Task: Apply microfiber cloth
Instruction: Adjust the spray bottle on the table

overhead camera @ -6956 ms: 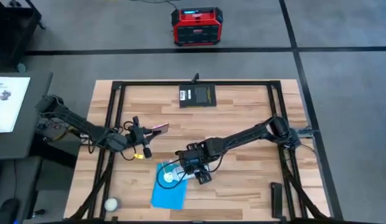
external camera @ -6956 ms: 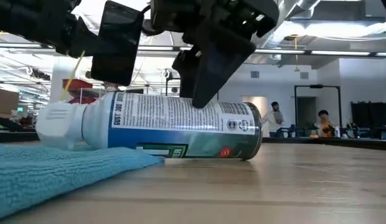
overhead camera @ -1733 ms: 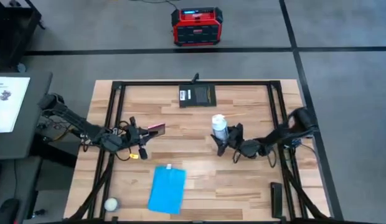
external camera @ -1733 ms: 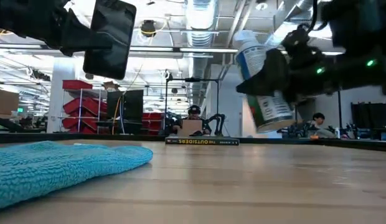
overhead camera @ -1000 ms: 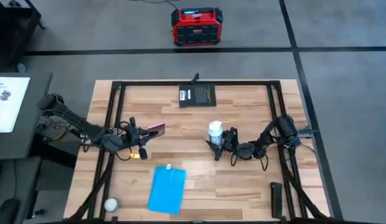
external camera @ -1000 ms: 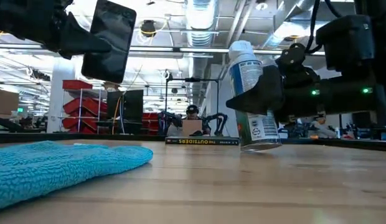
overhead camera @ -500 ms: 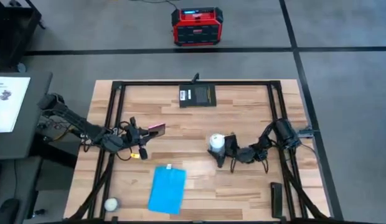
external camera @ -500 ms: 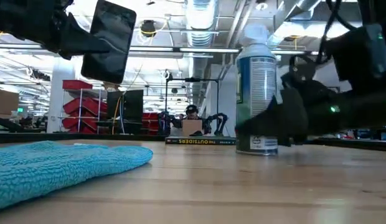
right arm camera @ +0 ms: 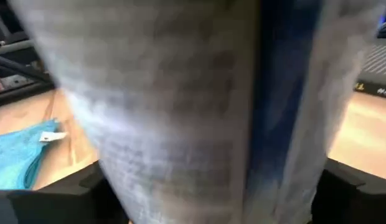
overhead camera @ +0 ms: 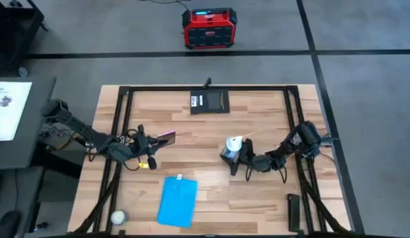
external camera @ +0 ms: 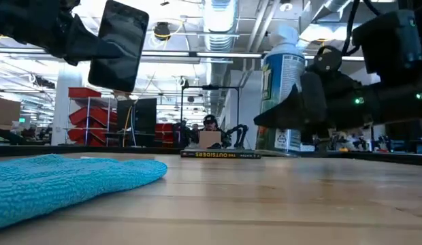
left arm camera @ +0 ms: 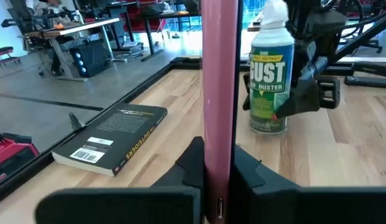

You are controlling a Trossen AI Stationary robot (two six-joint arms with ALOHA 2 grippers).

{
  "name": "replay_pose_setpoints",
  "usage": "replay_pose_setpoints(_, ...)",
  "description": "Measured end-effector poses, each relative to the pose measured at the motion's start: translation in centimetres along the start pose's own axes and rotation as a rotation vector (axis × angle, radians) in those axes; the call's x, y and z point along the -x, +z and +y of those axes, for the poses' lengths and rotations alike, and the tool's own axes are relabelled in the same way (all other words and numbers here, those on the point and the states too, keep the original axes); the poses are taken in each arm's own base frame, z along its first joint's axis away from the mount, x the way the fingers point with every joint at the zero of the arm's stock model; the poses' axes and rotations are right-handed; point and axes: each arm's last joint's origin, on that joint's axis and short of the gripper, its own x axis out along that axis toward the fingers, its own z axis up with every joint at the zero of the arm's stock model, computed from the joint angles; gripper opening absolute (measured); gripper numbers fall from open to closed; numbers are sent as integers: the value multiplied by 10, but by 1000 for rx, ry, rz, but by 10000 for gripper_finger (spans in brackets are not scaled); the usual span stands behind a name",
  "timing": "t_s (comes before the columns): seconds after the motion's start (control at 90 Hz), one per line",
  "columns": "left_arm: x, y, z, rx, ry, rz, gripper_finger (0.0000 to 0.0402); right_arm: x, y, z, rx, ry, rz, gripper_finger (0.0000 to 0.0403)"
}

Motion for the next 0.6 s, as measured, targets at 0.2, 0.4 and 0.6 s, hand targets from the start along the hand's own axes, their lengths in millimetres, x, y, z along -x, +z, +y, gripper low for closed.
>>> replay_pose_setpoints(0.2,0,0,0,1,0,-1,6,-1,2,2,46,-21,64,359)
replay_pose_setpoints(0.4,0,0,0,1,-1,-1,6,-4,4,6,67,-14,58,361)
replay_pose_setpoints(0.6,0,0,0,-6,0,-2,6,0,13,6,111,-18,64,361)
